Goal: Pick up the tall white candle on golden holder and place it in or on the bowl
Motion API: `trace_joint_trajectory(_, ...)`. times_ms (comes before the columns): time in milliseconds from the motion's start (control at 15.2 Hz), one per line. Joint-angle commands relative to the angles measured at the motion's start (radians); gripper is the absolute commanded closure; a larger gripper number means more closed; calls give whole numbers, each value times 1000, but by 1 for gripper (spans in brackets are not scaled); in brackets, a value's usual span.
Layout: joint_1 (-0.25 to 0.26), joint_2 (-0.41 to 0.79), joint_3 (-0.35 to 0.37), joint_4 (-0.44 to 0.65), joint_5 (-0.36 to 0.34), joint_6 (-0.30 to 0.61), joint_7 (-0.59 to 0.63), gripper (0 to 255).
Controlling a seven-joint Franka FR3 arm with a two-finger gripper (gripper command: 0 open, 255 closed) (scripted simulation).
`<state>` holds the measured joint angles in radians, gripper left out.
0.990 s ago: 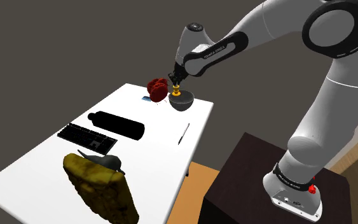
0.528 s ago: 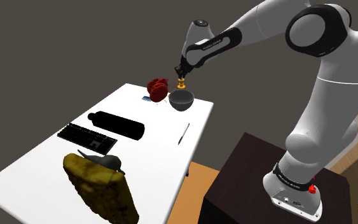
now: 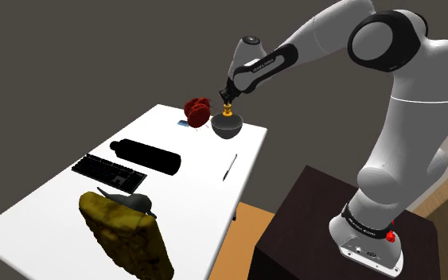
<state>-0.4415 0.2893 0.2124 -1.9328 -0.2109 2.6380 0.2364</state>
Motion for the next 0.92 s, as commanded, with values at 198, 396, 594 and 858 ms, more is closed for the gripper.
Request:
trace_joint_trajectory(198, 11, 35, -13, -19, -26, 54, 24, 255)
trace_joint_trajectory(396, 16, 53, -20, -27, -39, 79, 35, 255)
trace_joint_trajectory(594, 16, 53, -21, -27, -39, 79, 35, 255)
trace_joint_trajectory(858, 16, 53, -20, -27, -39, 79, 35, 255)
